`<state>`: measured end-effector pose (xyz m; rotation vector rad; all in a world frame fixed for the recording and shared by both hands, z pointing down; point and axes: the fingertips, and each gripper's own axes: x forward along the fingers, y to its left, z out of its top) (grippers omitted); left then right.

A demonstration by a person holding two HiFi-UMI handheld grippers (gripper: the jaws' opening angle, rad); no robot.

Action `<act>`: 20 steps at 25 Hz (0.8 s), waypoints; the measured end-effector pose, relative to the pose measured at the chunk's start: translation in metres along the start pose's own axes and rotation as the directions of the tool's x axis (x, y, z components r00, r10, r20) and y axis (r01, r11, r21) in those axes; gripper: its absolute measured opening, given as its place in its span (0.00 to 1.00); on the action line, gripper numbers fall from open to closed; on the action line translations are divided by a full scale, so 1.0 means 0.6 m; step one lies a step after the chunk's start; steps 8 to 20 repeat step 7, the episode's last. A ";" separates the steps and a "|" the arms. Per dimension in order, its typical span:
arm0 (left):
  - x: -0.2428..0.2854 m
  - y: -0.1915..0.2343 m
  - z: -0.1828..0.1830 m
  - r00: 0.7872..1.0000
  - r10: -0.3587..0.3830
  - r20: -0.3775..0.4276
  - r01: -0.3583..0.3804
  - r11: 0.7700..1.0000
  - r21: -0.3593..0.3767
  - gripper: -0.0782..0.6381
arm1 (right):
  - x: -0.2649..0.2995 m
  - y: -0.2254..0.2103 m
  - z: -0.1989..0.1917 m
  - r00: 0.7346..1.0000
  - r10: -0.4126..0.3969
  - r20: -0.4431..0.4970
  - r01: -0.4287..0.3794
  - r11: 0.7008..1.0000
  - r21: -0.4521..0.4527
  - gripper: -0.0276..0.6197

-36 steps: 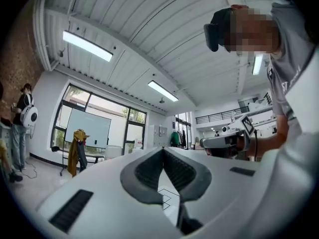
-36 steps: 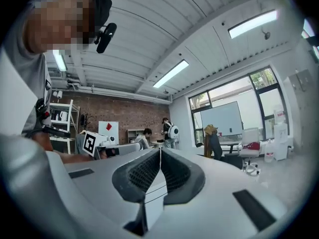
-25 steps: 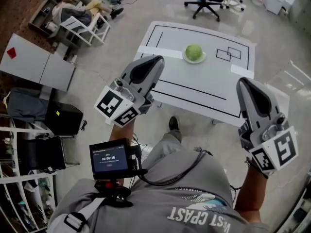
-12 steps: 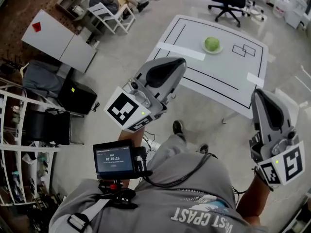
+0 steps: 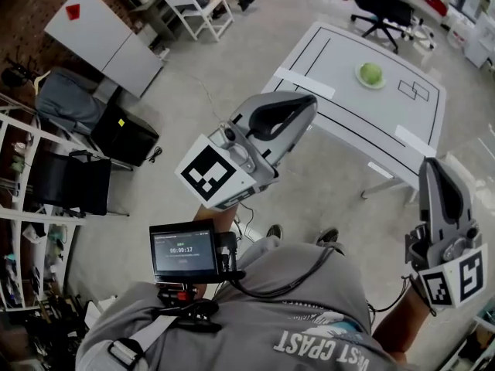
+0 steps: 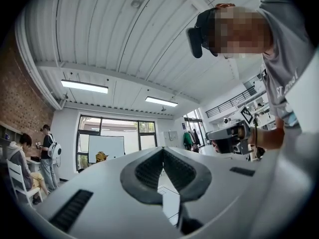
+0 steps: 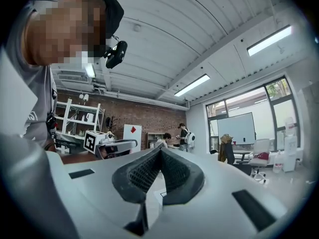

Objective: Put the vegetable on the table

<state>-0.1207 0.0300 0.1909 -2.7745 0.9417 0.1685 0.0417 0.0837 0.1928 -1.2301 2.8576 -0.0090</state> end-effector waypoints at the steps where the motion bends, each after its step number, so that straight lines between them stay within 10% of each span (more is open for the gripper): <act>1: -0.020 0.006 0.000 1.000 -0.010 -0.005 0.010 1.000 0.001 0.12 | 0.010 0.021 -0.002 1.000 -0.003 -0.003 0.003 1.000 0.002 0.05; 7: -0.170 0.085 0.003 1.000 -0.010 0.011 0.011 0.999 -0.047 0.12 | 0.101 0.176 -0.020 0.999 0.004 -0.036 -0.005 1.000 -0.004 0.05; 20: -0.170 0.085 0.003 1.000 -0.010 0.011 0.011 0.999 -0.047 0.12 | 0.101 0.176 -0.020 0.999 0.004 -0.036 -0.005 1.000 -0.004 0.05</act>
